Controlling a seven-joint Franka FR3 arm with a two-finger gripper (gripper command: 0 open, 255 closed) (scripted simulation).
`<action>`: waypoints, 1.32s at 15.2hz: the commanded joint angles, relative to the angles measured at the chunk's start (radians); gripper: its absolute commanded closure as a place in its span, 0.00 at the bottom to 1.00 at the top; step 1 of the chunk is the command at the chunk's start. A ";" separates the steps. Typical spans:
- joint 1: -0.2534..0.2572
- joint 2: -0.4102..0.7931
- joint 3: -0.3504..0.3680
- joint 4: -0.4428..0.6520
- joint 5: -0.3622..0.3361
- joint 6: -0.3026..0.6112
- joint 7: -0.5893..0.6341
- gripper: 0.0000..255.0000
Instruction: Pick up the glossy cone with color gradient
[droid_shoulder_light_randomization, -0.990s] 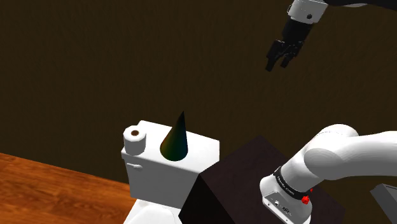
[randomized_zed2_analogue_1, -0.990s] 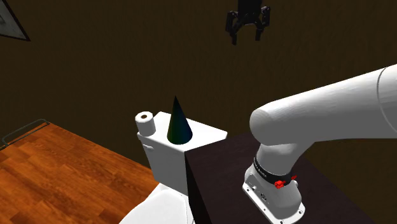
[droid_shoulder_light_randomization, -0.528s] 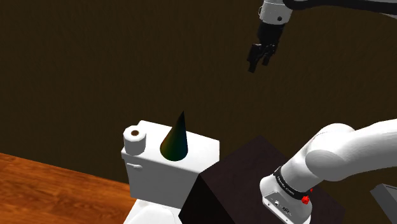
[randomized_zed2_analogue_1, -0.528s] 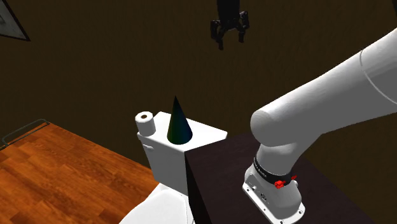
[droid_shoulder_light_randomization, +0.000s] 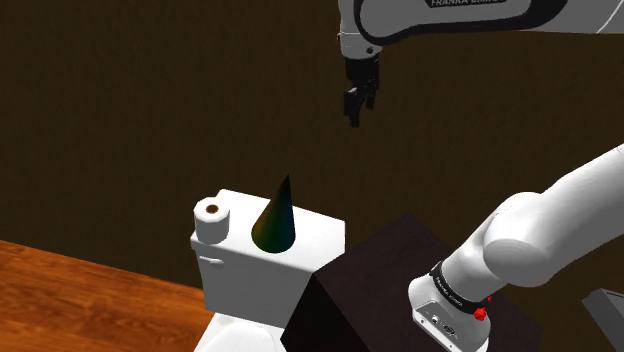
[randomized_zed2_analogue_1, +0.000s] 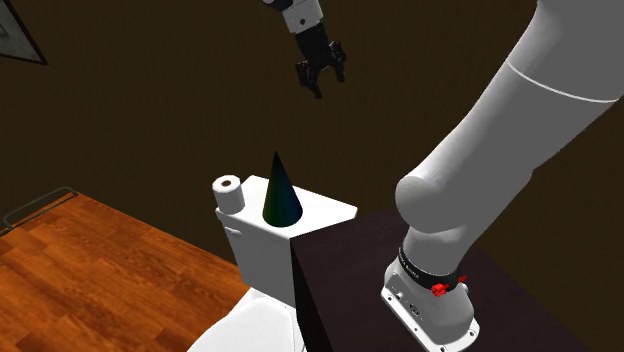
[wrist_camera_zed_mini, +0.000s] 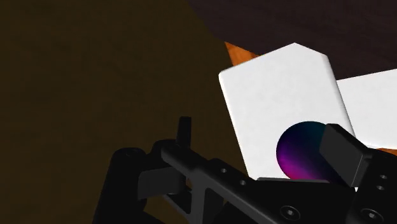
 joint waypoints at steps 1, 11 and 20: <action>0.016 0.088 0.026 0.049 -0.039 -0.006 -0.014 0.00; 0.137 0.485 0.125 0.243 -0.250 -0.057 -0.063 0.00; 0.281 0.800 0.154 0.368 -0.435 -0.103 -0.135 0.00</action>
